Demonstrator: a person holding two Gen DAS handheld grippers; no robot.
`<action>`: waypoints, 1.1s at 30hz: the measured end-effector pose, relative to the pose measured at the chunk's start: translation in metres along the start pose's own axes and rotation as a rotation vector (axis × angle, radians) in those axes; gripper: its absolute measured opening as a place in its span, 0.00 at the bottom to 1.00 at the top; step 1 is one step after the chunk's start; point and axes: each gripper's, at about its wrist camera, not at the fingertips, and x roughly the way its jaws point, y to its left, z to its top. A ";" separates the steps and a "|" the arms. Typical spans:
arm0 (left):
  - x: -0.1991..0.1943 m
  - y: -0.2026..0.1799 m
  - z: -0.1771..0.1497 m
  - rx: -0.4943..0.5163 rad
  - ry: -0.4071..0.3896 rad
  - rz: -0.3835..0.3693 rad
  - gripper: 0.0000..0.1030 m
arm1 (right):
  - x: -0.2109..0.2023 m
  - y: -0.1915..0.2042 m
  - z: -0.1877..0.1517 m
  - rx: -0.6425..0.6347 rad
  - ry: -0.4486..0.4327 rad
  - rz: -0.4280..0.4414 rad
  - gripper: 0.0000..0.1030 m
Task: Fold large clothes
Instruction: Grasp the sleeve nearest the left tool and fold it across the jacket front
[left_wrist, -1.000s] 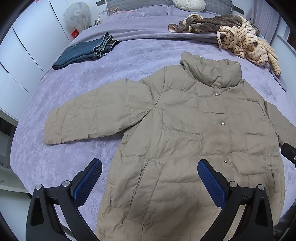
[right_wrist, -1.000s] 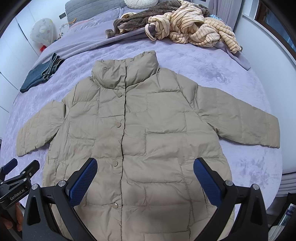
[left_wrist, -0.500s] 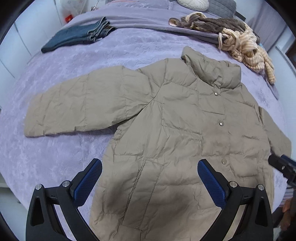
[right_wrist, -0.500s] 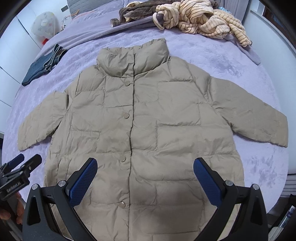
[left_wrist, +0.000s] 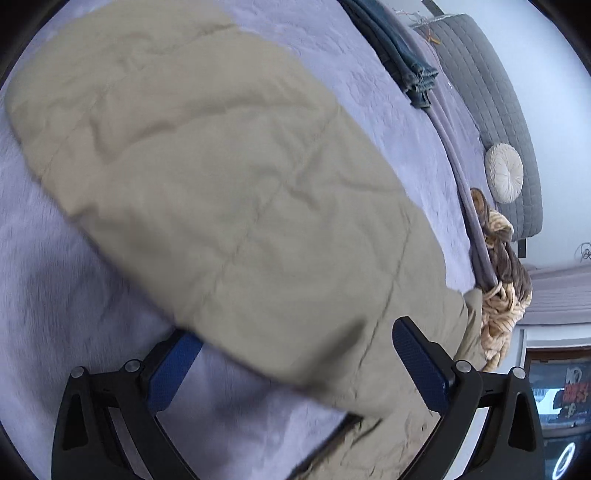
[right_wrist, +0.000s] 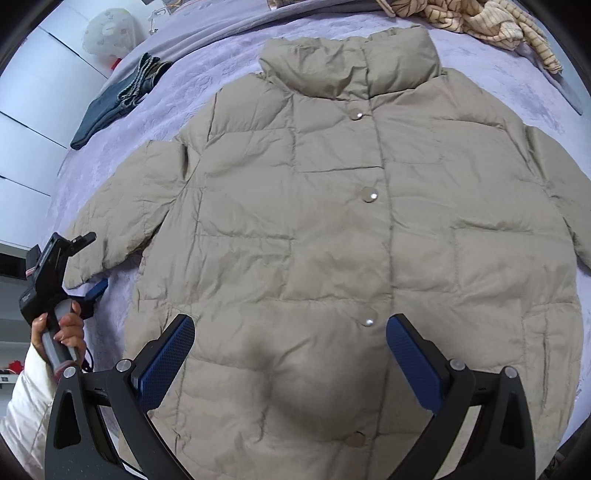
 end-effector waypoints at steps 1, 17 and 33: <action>0.002 -0.005 0.009 0.011 -0.023 0.015 0.91 | 0.007 0.007 0.005 0.000 0.002 0.009 1.00; -0.089 -0.138 0.011 0.579 -0.215 -0.076 0.06 | 0.120 0.105 0.086 0.110 -0.013 0.436 0.16; 0.073 -0.300 -0.221 1.281 0.085 0.055 0.06 | 0.062 -0.054 0.032 0.307 -0.089 0.258 0.16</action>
